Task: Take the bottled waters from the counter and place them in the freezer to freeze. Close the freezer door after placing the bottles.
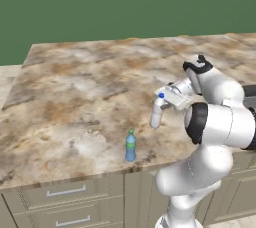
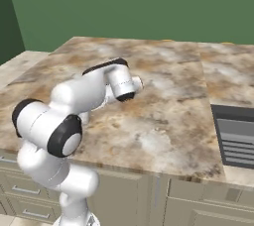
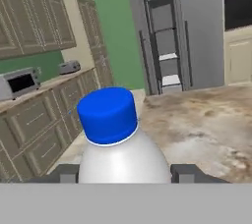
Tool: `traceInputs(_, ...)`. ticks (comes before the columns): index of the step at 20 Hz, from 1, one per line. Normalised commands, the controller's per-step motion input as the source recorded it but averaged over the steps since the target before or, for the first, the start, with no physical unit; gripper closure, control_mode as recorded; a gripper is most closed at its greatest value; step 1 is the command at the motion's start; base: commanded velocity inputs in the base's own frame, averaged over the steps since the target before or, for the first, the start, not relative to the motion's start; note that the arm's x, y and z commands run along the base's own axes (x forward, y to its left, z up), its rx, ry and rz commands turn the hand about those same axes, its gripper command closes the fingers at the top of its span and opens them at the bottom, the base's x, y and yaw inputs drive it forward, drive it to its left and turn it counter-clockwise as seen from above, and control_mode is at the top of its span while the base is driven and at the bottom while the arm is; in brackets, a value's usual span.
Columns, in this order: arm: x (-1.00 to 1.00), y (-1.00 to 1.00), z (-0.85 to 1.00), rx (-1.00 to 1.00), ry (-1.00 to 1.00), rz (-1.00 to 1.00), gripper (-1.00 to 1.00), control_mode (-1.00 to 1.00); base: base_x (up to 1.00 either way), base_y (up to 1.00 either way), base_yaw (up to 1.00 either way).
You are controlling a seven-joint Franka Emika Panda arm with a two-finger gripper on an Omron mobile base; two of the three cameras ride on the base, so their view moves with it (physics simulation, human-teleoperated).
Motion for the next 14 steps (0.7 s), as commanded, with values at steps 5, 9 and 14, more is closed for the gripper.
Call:
traceInputs(5, -0.19, -0.30, 1.00, 0.12, 0.14, -0.72, 1.00, -1.00, 0.00, 0.00, 0.00)
traceInputs(9, -0.12, -0.22, 0.99, 0.02, 0.19, -0.69, 1.00, -1.00, 0.00, 0.00, 0.00)
traceInputs(14, -0.09, -0.03, 0.71, -0.12, 0.10, -0.66, 1.00, -1.00, 0.00, 0.00, 0.00)
